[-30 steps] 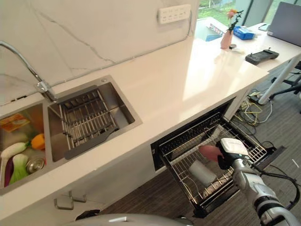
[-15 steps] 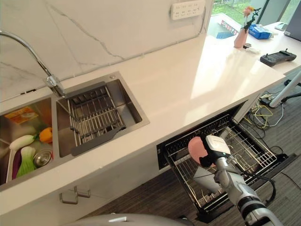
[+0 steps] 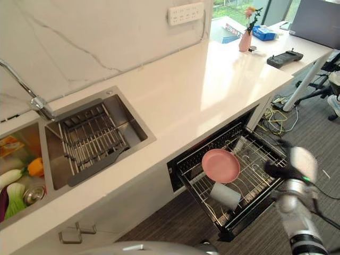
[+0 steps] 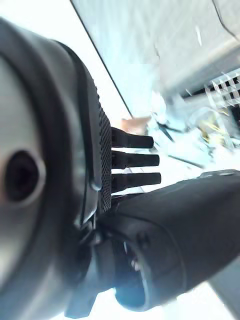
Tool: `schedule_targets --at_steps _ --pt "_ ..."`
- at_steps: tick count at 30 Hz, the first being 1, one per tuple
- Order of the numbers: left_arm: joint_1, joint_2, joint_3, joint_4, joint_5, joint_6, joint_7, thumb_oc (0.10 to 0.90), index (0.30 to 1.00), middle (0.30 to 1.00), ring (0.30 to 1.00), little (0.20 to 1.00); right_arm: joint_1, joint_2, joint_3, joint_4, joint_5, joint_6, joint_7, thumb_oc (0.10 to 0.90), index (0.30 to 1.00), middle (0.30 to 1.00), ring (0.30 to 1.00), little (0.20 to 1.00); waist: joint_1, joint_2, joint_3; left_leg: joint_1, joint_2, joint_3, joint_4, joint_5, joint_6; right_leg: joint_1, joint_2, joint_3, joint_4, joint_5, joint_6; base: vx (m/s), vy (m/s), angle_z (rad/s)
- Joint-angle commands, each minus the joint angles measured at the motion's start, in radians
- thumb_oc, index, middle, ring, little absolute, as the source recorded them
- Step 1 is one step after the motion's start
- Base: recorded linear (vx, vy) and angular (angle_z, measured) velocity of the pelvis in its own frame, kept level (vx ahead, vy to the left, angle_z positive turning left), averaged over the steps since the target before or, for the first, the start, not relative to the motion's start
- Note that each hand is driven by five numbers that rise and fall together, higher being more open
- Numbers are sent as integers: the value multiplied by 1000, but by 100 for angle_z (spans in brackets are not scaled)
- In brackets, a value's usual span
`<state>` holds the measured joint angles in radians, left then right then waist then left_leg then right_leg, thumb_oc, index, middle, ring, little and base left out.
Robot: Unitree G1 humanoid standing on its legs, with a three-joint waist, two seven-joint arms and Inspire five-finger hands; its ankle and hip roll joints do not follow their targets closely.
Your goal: Place the dishes in the dishwasher.
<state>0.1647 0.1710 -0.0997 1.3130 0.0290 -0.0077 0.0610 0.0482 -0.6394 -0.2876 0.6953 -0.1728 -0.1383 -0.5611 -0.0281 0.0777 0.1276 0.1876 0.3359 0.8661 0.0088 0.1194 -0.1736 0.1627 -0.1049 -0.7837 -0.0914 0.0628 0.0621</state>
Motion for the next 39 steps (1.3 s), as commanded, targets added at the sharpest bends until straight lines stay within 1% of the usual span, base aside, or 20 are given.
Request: schedule_targets --at_steps 1,4,5,7,8,9,10,12,15,18,19,22,23,25,27,28,30,33,35,39 --pt "-67 -26 0 22 -58 -23 13 800 900 900 900 900 -14 -56 -126 131 163 13 -138 400 300 300 300 300 -20 0 -8 -73 42 20 -47 161 -32 35 -93 -12 30 -56 61 0 0 0" --pt "-78 -37 -4 60 -71 -21 11 800 900 900 900 900 -3 21 -76 340 274 -9 -94 400 300 300 300 300 -3 -2 -2 -78 40 14 -49 164 -32 35 -93 -20 32 -58 59 0 -34 -1" --pt "-79 -34 -2 61 -71 -21 11 800 900 900 900 900 -7 21 -72 347 279 -14 -92 400 300 300 300 300 -5 -4 -3 -79 40 14 -49 164 -32 35 -93 -20 32 -58 59 -3 -23 -4" --pt "-77 -41 21 80 -100 -14 11 800 900 900 900 900 -16 121 27 421 324 -18 -19 400 300 300 300 300 16 0 -2 -82 37 9 -50 166 -31 37 -93 -32 34 -61 56 0 -17 -4" --pt "-76 -38 25 81 -101 -15 11 800 900 900 900 900 -20 123 33 425 326 -20 -18 400 300 300 300 300 12 -3 -2 -82 37 9 -50 166 -31 38 -93 -32 34 -61 56 0 0 0" --pt "-73 -37 41 86 -124 -10 12 800 900 900 900 900 -46 187 123 412 320 -24 32 400 300 300 300 300 28 2 -4 -83 35 5 -52 168 -31 43 -93 -39 33 -63 55 0 0 0" --pt "-72 -36 44 86 -124 -10 12 800 900 900 900 900 -47 189 126 412 320 -23 33 400 300 300 300 300 24 -1 -4 -83 34 5 -52 168 -31 43 -93 -39 33 -63 55 0 0 0" --pt "-64 -26 40 76 -110 -15 24 800 900 900 900 900 -112 226 292 381 230 -7 110 400 300 300 300 300 55 7 -8 -87 33 -2 -54 172 -31 53 -94 -56 32 -64 54 -6 14 8" --pt "-62 -18 34 60 -107 -20 28 800 900 900 900 900 -164 230 385 373 170 -5 147 400 300 300 300 300 68 13 -10 -92 31 -12 -55 175 -32 59 -96 -69 32 -64 55 1 23 28" --pt "-55 2 18 30 -93 -28 26 800 900 900 900 900 -224 207 493 321 80 -11 205 400 300 300 300 300 97 19 -20 -99 27 -31 -58 178 -32 70 -98 -87 32 -64 57 24 34 29" --pt "-47 22 9 9 -80 -33 22 800 900 900 900 900 -270 160 544 267 20 -19 234 400 300 300 300 300 114 19 -25 -101 24 -41 -60 179 -31 74 -100 -94 35 -65 58 39 51 31" --pt "-40 29 11 -1 -75 -35 17 800 900 900 900 900 -299 129 569 240 -5 -24 254 400 300 300 300 300 119 20 -26 -104 23 -47 -60 180 -32 76 -100 -99 35 -66 59 20 31 31" --pt "-24 55 16 -16 -66 -42 3 800 900 900 900 900 -381 41 638 147 -72 -52 283 400 300 300 300 300 152 15 -28 -116 21 -61 -60 180 -32 75 -101 -105 37 -68 63 19 39 12" --pt "-24 54 18 -17 -65 -42 2 800 900 900 900 900 -382 39 639 145 -73 -51 285 400 300 300 300 300 150 16 -28 -117 21 -62 -60 180 -32 75 -102 -105 37 -68 63 25 38 14" --pt "-4 68 16 -26 -64 -52 -25 800 900 900 900 900 -463 -67 706 64 -151 -78 309 400 300 300 300 300 177 8 -20 -135 21 -77 -61 180 -31 68 -107 -110 43 -67 68 41 59 18" --pt "-4 68 16 -26 -64 -52 -25 800 900 900 900 900 -463 -67 706 64 -151 -78 309 400 300 300 300 300 177 8 -20 -135 21 -77 -61 180 -31 68 -107 -110 43 -67 68 29 60 11" --pt "20 72 1 -45 -72 -63 -58 800 900 900 900 900 -531 -141 751 22 -189 -85 320 400 300 300 300 300 196 12 -3 -161 22 -91 -64 187 -32 52 -108 -122 47 -67 71 15 69 33" --pt "33 74 -33 -57 -60 -70 -75 800 900 900 900 900 -609 -160 790 38 -205 -87 310 400 300 300 300 300 213 22 20 -191 23 -109 -71 194 -32 32 -112 -131 49 -61 77 -4 90 28" --pt "31 68 -42 -64 -59 -71 -69 800 900 900 900 900 -647 -135 790 13 -197 -92 277 400 300 300 300 300 217 30 46 -209 18 -115 -74 189 -24 21 -125 -141 51 -52 83 13 138 23" --pt "2 70 -26 -69 -58 -70 -46 800 900 900 900 900 -591 -74 767 -36 -183 -93 270 400 300 300 300 300 207 27 64 -209 -3 -121 -76 163 -3 26 -152 -145 64 -45 89 49 120 8"
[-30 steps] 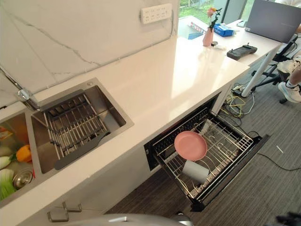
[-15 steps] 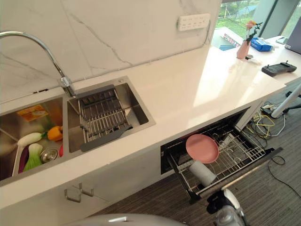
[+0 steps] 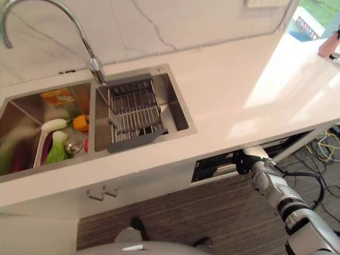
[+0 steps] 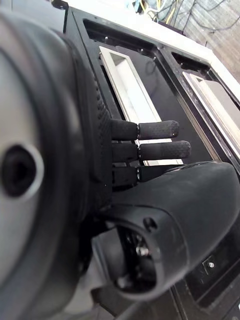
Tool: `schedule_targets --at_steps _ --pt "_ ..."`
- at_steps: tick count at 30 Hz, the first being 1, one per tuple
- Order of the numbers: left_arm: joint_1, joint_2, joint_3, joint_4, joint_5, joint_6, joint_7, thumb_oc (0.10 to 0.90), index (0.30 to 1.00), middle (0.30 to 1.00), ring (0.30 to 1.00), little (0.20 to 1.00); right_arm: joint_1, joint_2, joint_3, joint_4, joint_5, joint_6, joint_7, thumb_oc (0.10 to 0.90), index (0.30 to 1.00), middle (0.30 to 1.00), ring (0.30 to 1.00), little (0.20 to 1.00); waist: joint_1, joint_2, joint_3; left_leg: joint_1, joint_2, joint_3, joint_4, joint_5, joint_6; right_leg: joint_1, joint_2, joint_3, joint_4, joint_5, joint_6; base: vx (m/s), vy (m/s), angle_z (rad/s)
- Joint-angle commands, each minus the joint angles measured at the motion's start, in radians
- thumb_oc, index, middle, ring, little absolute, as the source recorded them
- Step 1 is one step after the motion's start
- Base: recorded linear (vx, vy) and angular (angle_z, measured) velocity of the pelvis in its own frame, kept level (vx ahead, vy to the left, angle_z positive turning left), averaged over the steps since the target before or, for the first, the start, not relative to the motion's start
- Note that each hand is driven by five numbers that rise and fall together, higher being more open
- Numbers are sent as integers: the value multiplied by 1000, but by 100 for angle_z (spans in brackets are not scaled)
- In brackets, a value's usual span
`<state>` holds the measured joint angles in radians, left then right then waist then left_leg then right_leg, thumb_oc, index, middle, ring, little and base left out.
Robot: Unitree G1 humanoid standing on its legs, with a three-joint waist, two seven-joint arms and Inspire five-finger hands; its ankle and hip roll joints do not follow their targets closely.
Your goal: Place the dishes in the dishwasher.
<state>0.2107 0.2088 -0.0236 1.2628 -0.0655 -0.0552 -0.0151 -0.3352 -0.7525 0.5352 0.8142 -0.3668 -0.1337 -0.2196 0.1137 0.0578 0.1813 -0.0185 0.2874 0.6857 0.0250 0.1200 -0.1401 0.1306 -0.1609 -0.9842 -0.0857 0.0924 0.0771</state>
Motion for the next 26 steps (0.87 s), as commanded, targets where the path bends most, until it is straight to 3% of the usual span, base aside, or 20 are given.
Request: schedule_targets --at_steps 1,4,5,7,8,10,11,12,15,17,18,19,20,21,23,26 --pt "-52 36 -97 -26 43 -26 37 800 900 900 900 900 -177 51 -53 -172 3 -99 -65 400 300 300 300 300 59 43 12 0 36 59 -92 152 -29 61 -104 54 64 -73 76 73 125 3" --pt "-63 42 -98 -54 51 -35 50 800 900 900 900 900 -89 80 -63 -190 -8 -102 -52 400 300 300 300 300 48 32 11 8 10 54 -93 127 -12 68 -130 48 86 -68 83 81 132 7" --pt "-78 44 -99 -91 46 -47 58 800 900 900 900 900 -6 122 -90 -182 4 -103 -53 464 396 396 396 396 30 24 13 19 -13 50 -95 101 4 72 -150 43 110 -63 89 80 136 16" --pt "-79 54 -107 -121 45 -53 64 800 900 900 900 900 40 151 -109 -177 12 -100 -56 745 818 818 818 818 26 14 10 27 -33 45 -96 82 17 76 -171 38 135 -59 96 91 149 21" --pt "-93 60 -127 -209 46 -85 74 800 900 900 900 900 129 214 -143 -134 40 -93 -67 800 900 900 900 900 6 8 10 45 -69 30 -100 41 39 75 -212 31 201 -44 107 119 193 23" --pt "-89 66 -140 -232 47 -85 73 800 900 900 900 900 173 247 -160 -100 48 -89 -70 800 900 900 900 900 -7 -6 8 62 -107 13 -103 7 59 68 -267 34 277 -25 128 149 258 39" --pt "-104 60 -149 -242 41 -81 72 800 900 900 900 900 239 302 -194 -23 76 -72 -64 800 900 900 900 900 -52 -11 10 98 -162 -19 -109 -48 91 44 -353 77 421 53 160 175 347 74" --pt "-108 52 -145 -240 16 -73 71 800 900 900 900 900 274 330 -225 22 103 -58 -61 800 900 900 900 900 -78 -16 16 118 -196 -38 -112 -72 111 21 -403 118 510 108 173 209 411 105" --pt "-126 38 -139 -230 -47 -64 67 800 900 900 900 900 317 379 -288 117 178 -37 -58 800 900 900 900 900 -115 -27 30 144 -235 -66 -112 -104 144 -48 -465 230 670 152 181 55 133 67" --pt "-147 8 -100 -214 -185 -55 69 800 900 900 900 900 356 420 -342 186 252 -17 -62 800 900 900 900 900 -138 -30 40 155 -232 -85 -112 -111 151 -131 -439 346 733 121 172 9 -59 31" --pt "-171 -20 -72 -193 -336 -54 56 800 900 900 900 900 382 439 -368 289 307 5 -44 800 900 900 900 900 -143 -33 40 143 -222 -108 -112 -95 136 -150 -382 378 619 40 154 -25 -148 17" --pt "-172 -19 -73 -192 -338 -55 55 800 900 900 900 900 381 439 -368 291 308 4 -43 800 900 900 900 900 -144 -31 39 142 -218 -109 -112 -92 134 -146 -377 373 612 41 153 -67 -315 3" --pt "-170 -32 -87 -208 -416 -55 25 800 900 900 900 900 386 437 -386 355 353 19 -14 800 900 900 900 900 -157 -35 37 132 -207 -137 -111 -80 107 -168 -317 414 404 31 156 -31 -193 20" --pt "-170 -31 -88 -209 -417 -54 24 800 900 900 900 900 385 437 -386 356 354 19 -13 800 900 900 900 900 -156 -33 36 131 -204 -137 -112 -78 107 -165 -311 411 395 36 155 -17 -266 38" --pt "-175 -30 -101 -198 -416 -33 -22 800 900 900 900 900 400 460 -429 425 428 44 26 800 900 900 900 900 -171 -41 24 159 -182 -144 -108 -78 78 -171 -247 482 249 41 171 66 -228 79" --pt "-187 -36 -99 -147 -378 -23 -32 800 900 900 900 900 410 479 -451 469 470 45 44 800 900 900 900 900 -161 -47 -2 159 -169 -148 -102 -63 64 -110 -215 437 165 33 166 42 -166 63"
